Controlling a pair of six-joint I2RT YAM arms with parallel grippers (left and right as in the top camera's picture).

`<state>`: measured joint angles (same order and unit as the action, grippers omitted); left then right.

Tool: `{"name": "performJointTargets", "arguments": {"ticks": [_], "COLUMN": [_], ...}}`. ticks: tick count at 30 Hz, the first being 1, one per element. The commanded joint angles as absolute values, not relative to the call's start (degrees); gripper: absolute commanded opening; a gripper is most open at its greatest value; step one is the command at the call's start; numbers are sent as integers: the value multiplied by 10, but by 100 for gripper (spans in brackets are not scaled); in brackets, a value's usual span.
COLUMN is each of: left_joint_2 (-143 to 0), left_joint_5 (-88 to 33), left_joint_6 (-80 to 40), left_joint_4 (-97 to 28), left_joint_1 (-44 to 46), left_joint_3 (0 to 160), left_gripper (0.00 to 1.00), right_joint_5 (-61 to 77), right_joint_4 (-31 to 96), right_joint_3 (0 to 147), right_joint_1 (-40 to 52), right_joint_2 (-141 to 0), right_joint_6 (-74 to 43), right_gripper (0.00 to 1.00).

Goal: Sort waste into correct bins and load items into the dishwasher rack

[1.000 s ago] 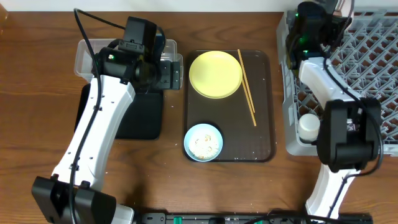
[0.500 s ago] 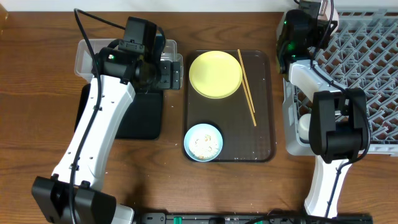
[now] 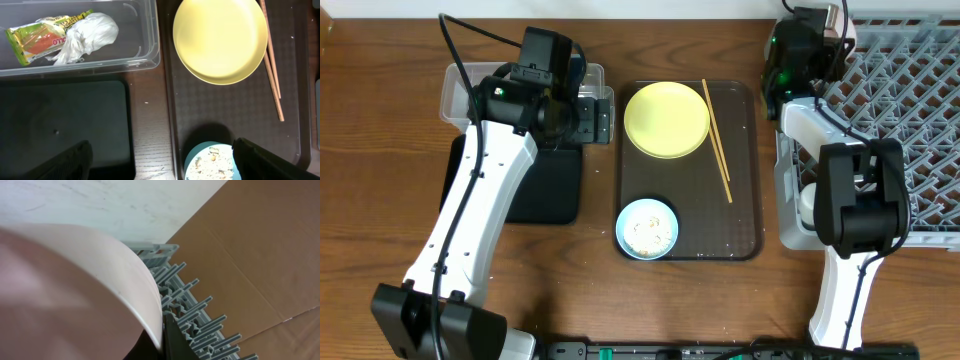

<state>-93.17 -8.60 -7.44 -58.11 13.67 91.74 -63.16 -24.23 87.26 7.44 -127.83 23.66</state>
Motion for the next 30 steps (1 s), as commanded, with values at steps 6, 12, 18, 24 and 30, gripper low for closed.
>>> {"name": "performJointTargets", "arguments": {"ticks": [6,12,18,24,30], "left_joint_2": [-934,-934,-934,-934,-934], "left_joint_5": [-83,-83,-83,-83,-83], "left_joint_6": [-71,-71,-71,-71,-71], "left_joint_4": [-582,-582,-582,-582,-582], "left_joint_1": [137,137,137,137,137], "left_joint_3": [921,921,921,921,921], "left_gripper": [91,91,91,91,91], "right_joint_5": [-642,-674,-681,-681,-647], "right_joint_4": [-230,-214,-215,-215,-195], "right_joint_3": [875,875,875,875,875], "right_joint_1": [111,150,176,192,199], "right_joint_2": [-1295,-1295,-1295,-1294,-1268], "right_joint_6": [241,241,239,230,217], "right_gripper": [2,20,63,78,89]}}
